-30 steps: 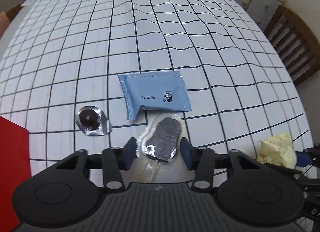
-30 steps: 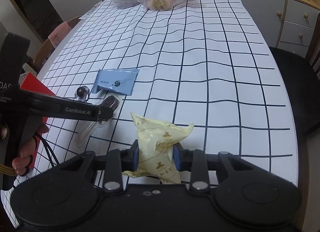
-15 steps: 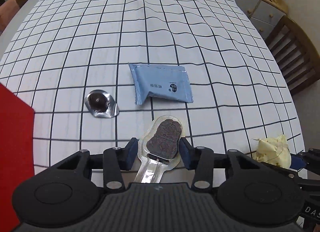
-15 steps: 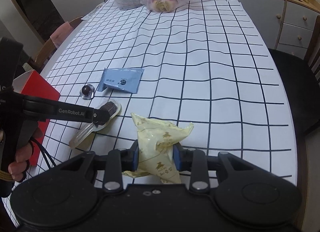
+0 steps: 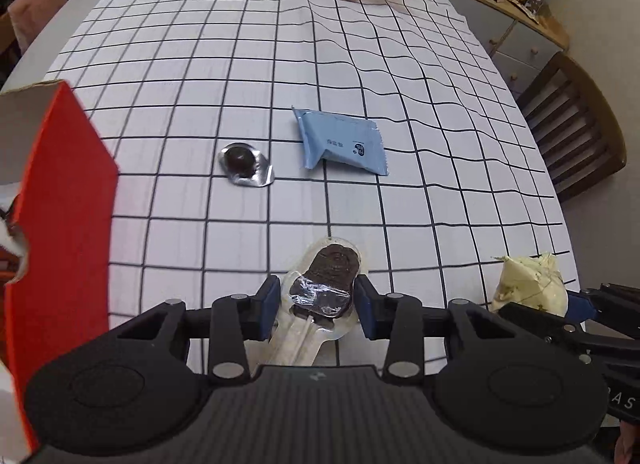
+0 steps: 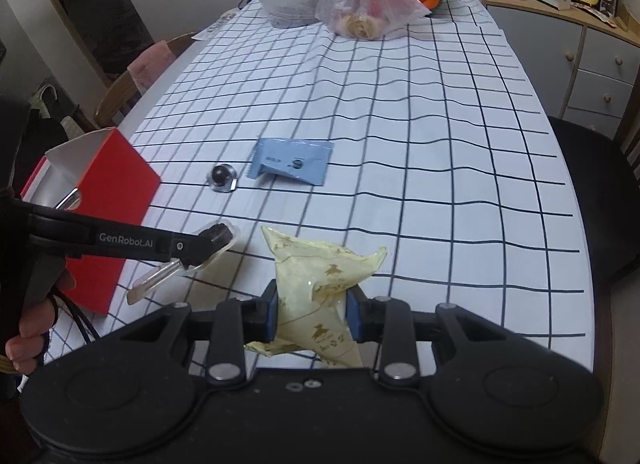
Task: Organize snacks
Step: 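Grasp the cream pastry with the right tool while the left tool grasps the lollipop, then carry the lollipop and cream pastry with both tools over the box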
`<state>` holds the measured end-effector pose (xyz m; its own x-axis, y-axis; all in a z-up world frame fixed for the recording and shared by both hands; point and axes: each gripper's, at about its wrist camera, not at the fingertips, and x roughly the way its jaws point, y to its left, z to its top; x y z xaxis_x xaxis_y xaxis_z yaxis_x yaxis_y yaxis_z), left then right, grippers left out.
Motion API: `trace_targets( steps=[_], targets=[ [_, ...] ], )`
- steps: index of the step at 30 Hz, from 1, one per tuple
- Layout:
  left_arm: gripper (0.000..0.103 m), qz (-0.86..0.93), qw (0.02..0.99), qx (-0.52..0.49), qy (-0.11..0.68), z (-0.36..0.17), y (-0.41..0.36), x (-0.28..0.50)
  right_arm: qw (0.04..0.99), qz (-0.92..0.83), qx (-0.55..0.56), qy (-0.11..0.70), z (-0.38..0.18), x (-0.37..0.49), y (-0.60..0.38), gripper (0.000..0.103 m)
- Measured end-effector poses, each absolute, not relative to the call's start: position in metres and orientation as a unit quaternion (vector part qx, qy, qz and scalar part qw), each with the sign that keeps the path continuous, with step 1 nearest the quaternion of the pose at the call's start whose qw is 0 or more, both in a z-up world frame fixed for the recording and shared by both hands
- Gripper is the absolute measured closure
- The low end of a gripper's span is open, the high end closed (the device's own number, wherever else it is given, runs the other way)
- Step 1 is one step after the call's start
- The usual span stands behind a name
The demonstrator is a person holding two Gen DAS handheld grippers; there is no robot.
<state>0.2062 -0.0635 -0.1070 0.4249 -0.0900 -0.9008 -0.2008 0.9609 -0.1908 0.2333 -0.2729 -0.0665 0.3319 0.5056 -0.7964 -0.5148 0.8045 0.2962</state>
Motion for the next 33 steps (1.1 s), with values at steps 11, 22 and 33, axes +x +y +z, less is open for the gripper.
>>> trace_targets(
  steps=[11,22,33],
  targets=[
    [0.064,0.05,0.859,-0.137,0.491,-0.049,-0.035,0.149,0.821,0.347,-0.022,0.454,-0.02,0.198,-0.231,0.073],
    [0.064,0.084,0.874,-0.149,0.454,-0.007,0.032,0.107,0.822,0.384,-0.04,0.419,0.018,0.174,-0.162,0.073],
    [0.064,0.129,0.879,-0.158,0.432,0.008,0.118,0.076,0.814,0.408,-0.057,0.41,0.026,0.164,-0.077,0.073]
  ],
)
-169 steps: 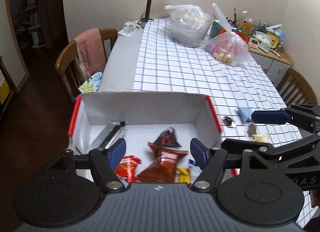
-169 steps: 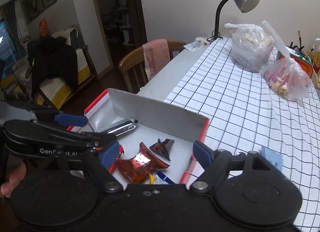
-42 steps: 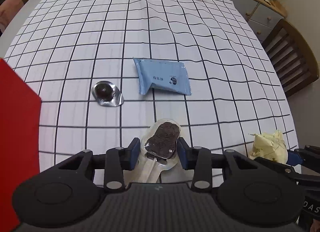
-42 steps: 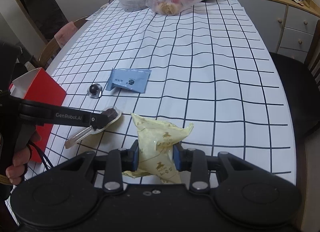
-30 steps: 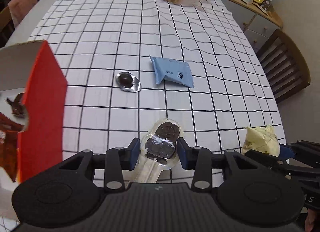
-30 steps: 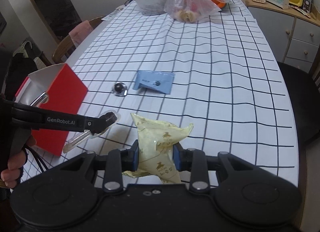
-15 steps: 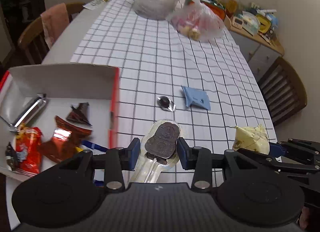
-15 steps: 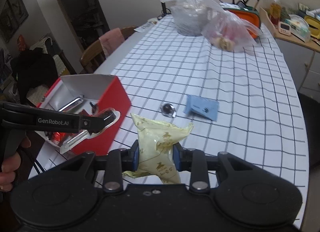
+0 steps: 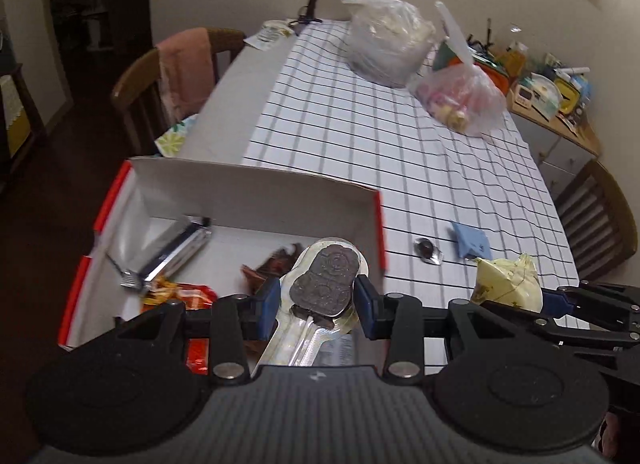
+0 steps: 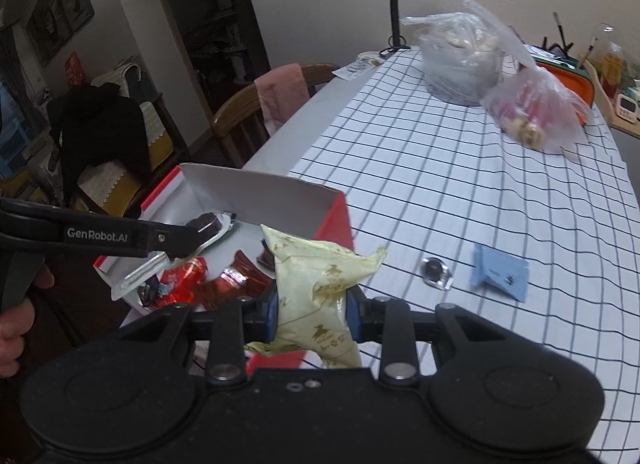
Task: Organize snacks
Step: 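Carry the lollipop and cream pastry with both tools over the box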
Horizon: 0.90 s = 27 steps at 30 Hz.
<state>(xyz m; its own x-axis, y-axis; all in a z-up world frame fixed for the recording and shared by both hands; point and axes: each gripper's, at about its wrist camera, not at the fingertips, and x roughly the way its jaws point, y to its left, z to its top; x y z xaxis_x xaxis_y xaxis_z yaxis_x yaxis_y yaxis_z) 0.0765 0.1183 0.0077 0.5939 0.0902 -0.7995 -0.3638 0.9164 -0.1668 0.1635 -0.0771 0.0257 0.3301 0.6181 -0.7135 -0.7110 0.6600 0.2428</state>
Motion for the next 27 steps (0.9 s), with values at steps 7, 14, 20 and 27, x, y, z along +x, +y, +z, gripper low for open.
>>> trace_targets(
  steps=[7,14,20,27],
  targets=[
    [0.064,0.155,0.874,-0.16,0.431,0.0,0.17,0.067,0.806,0.412,-0.075,0.418,0.012,0.161,-0.022,0.073],
    [0.064,0.171,0.867,-0.155,0.441,-0.021,0.215,0.072,0.801,0.404,-0.108,0.429,-0.01,0.166,0.03,0.073],
    [0.064,0.163,0.861,-0.147,0.458,-0.041,0.236,0.088,0.793,0.396,-0.12,0.446,-0.031,0.172,0.063,0.073],
    [0.064,0.167,0.848,-0.138,0.483,-0.063,0.248,0.103,0.781,0.395,-0.141,0.462,-0.049,0.176,0.094,0.073]
  ],
)
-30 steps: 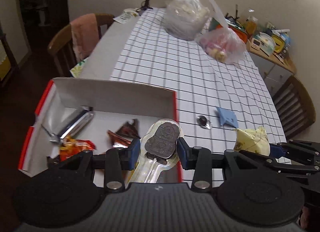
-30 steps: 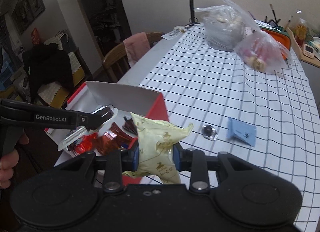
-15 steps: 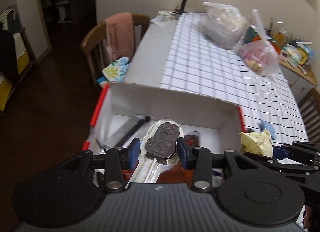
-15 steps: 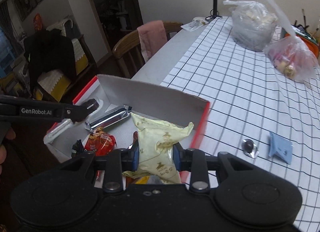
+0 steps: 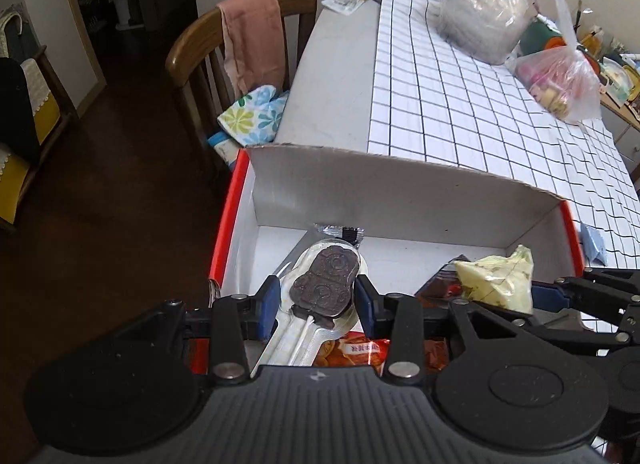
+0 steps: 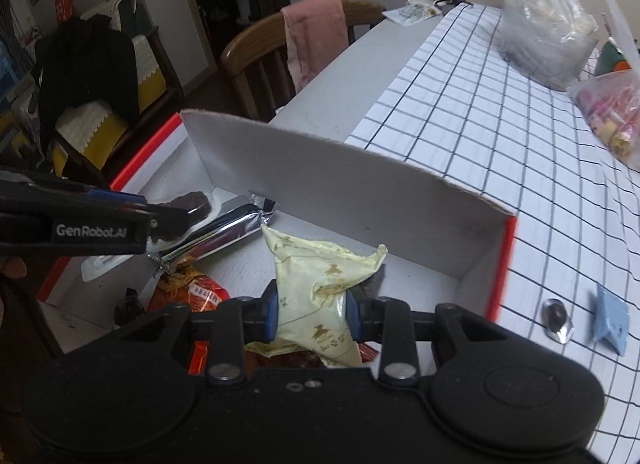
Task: Organize snacks
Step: 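Carry the lollipop and cream pastry with both tools over the box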
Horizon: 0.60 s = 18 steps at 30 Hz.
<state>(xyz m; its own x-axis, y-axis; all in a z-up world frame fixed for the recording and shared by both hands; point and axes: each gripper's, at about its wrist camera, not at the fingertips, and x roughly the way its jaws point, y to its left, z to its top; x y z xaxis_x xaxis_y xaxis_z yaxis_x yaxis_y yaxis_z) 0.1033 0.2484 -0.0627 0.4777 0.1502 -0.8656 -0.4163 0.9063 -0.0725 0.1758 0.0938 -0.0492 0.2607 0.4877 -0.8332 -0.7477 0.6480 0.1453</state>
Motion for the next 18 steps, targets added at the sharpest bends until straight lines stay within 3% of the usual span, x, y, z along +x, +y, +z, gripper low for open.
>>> trace_targets(
  steps=[7,18],
  targets=[
    [0.064,0.143,0.835,-0.129,0.516,-0.082,0.248,0.111,0.775,0.391,-0.152,0.473,-0.057,0.176,0.104,0.07],
    [0.063,0.125,0.832,-0.124,0.527,-0.089,0.247,0.114,0.779,0.383,-0.148,0.474,-0.054,0.178,0.101,0.058]
  ],
)
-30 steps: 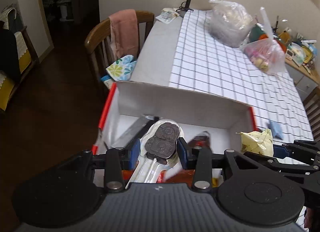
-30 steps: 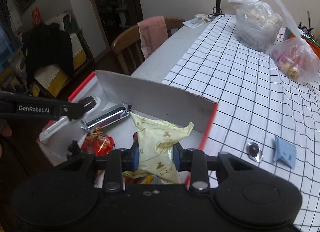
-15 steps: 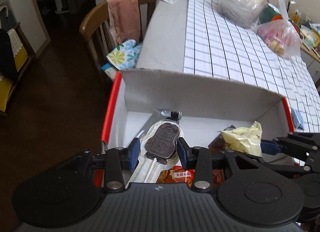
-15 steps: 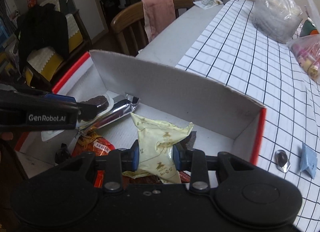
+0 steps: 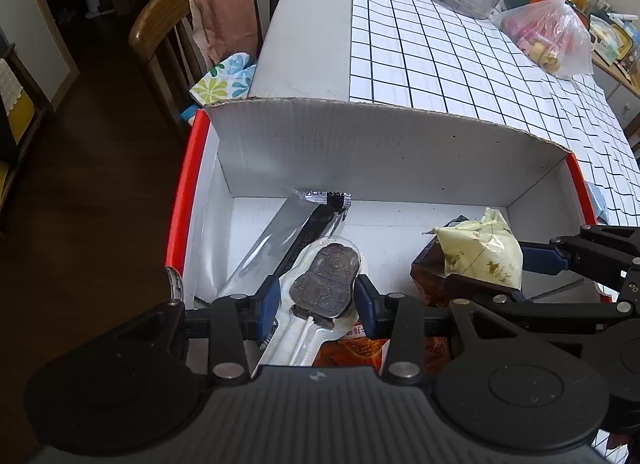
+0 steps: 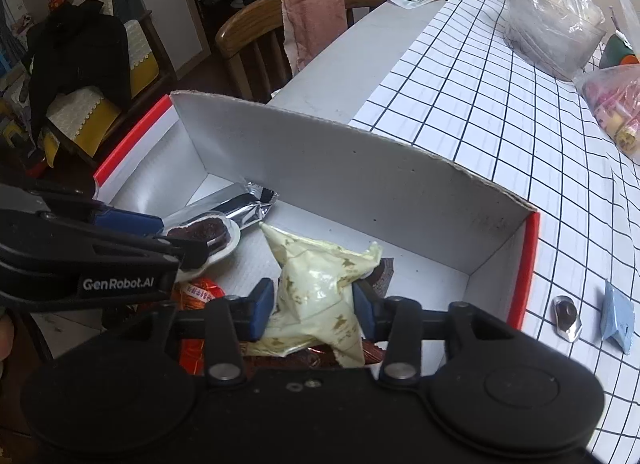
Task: Organize snacks
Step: 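Carry the lollipop and cream pastry with both tools over the box, then open both tools to drop the lollipop and pastry into the box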
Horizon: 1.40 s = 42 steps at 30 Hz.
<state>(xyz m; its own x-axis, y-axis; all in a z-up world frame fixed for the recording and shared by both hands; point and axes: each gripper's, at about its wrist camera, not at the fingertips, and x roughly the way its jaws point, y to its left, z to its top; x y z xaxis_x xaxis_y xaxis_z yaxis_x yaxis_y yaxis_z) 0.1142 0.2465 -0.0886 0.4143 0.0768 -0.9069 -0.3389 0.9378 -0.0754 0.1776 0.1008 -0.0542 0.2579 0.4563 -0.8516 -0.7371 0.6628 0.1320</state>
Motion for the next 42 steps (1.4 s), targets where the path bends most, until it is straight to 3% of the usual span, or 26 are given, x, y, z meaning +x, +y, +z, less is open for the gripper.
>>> trace_targets(
  steps=[4,9,14,21,28,30,42],
  targets=[
    [0.058,0.122,0.836,-0.122,0.521,-0.085,0.244,0.112,0.781,0.385,-0.142,0.471,-0.049,0.176,0.095,0.057],
    [0.05,0.122,0.843,-0.119,0.51,-0.077,0.242,0.107,0.787,0.388,-0.126,0.463,-0.039,0.172,0.083,0.041],
    [0.04,0.117,0.854,-0.121,0.492,-0.066,0.241,0.098,0.793,0.394,-0.112,0.452,-0.025,0.167,0.07,0.033],
    [0.035,0.11,0.87,-0.115,0.467,-0.046,0.23,0.086,0.803,0.401,-0.088,0.432,-0.003,0.158,0.052,0.019],
    [0.029,0.1,0.884,-0.113,0.442,-0.025,0.213,0.074,0.812,0.407,-0.069,0.412,0.018,0.15,0.026,0.012],
    [0.027,0.098,0.888,-0.113,0.435,-0.019,0.206,0.071,0.816,0.407,-0.064,0.405,0.023,0.148,0.016,0.003],
    [0.017,0.091,0.905,-0.113,0.401,0.006,0.146,0.067,0.823,0.421,-0.049,0.378,0.04,0.154,-0.057,0.0]
  ],
)
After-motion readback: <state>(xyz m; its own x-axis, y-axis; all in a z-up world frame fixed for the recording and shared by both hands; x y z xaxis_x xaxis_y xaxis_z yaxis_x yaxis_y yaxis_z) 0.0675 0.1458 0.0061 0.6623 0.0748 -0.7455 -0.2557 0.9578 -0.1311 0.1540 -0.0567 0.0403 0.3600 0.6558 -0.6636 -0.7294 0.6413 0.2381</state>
